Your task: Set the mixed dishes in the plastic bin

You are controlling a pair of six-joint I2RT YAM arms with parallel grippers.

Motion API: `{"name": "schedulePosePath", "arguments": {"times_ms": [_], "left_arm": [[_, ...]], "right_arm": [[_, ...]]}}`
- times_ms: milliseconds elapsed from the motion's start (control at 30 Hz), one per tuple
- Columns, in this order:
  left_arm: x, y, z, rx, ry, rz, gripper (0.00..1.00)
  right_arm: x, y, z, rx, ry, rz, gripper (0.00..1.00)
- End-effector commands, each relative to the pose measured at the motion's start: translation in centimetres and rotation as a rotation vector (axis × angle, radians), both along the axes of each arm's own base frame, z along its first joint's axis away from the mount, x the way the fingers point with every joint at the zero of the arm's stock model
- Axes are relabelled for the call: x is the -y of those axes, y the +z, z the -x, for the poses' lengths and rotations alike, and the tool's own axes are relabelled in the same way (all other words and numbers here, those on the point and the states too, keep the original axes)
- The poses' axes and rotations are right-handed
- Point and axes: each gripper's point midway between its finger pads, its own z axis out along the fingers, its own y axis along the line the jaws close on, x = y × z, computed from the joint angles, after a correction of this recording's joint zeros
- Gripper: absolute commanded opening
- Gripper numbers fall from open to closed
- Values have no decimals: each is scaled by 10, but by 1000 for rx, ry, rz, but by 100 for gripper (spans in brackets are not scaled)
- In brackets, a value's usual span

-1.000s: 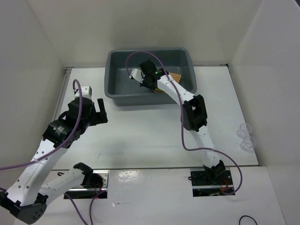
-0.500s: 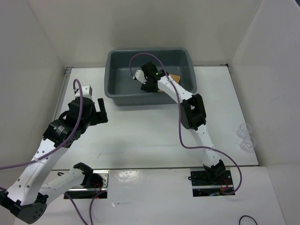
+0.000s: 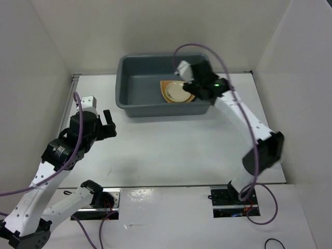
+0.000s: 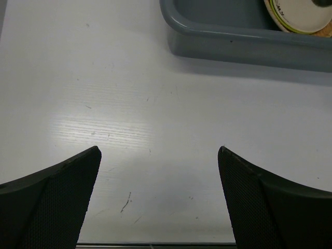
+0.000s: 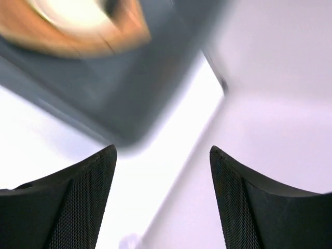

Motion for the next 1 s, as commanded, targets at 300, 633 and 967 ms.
{"name": "schedulePosePath", "arguments": {"times_ms": [300, 633, 967], "left_arm": [[8, 9, -4, 48, -38, 35, 100], [14, -2, -6, 8, -62, 34, 100], [23, -15, -12, -49, -94, 22, 100]], "right_arm": [[239, -23, 174, 27, -540, -132, 86], [337, -147, 203, -340, -862, -415, 80], [342, -180, 208, -375, -783, -371, 77]]}}
